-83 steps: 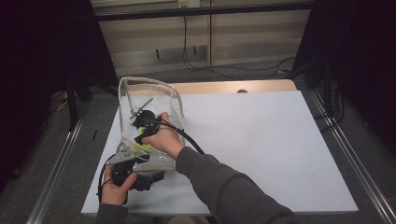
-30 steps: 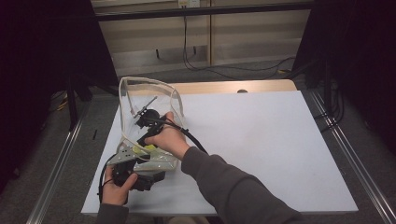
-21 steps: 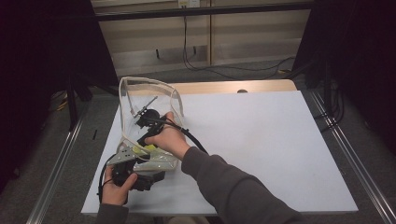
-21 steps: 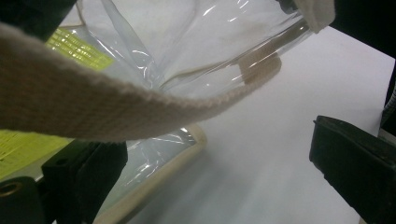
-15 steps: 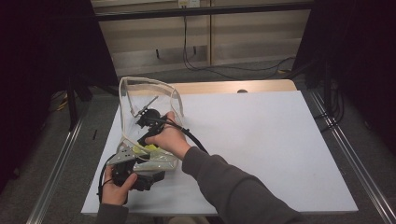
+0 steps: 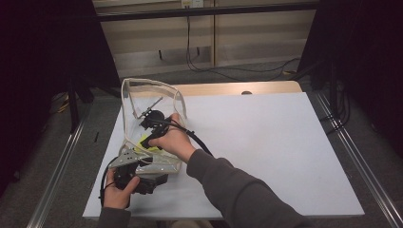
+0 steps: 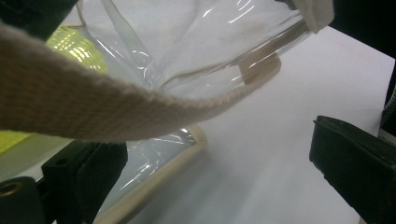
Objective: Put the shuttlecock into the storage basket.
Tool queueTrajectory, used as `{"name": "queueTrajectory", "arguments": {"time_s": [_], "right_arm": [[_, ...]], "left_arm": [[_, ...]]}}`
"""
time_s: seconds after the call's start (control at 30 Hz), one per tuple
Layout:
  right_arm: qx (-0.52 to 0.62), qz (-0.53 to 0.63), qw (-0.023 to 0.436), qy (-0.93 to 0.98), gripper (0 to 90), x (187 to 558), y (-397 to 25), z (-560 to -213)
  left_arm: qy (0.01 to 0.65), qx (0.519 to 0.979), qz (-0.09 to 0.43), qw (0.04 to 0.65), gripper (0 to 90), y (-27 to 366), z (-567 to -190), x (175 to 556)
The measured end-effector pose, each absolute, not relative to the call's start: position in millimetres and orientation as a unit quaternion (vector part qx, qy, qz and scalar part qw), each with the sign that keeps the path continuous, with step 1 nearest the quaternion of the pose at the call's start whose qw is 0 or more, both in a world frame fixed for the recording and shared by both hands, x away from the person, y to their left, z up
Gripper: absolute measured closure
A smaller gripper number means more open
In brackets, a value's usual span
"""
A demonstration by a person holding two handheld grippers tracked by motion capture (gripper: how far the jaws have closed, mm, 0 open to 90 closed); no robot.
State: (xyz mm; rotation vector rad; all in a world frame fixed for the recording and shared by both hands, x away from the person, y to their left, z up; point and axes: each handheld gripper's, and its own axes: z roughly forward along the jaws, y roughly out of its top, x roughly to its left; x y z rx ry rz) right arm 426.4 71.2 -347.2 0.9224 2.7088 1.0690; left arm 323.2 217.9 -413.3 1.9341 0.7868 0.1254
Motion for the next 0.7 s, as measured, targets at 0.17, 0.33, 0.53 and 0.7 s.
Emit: {"name": "queueTrajectory", "arguments": {"time_s": [0.17,0.33,0.53,0.7], "right_arm": [[0.299,0.353,0.044,0.885,41.7,424,68,-344],[0.294,0.354,0.051,0.886,41.1,422,65,-338],[0.293,0.358,0.059,0.884,39.0,420,57,-333],[0.293,0.362,0.062,0.883,37.1,420,50,-329]], "left_arm": [[0.326,0.800,0.053,0.501,4.2,218,-413,323],[0.325,0.801,0.053,0.500,4.2,218,-413,323],[0.327,0.800,0.053,0.501,4.2,218,-413,323],[0.327,0.800,0.054,0.500,4.2,218,-413,323]]}}
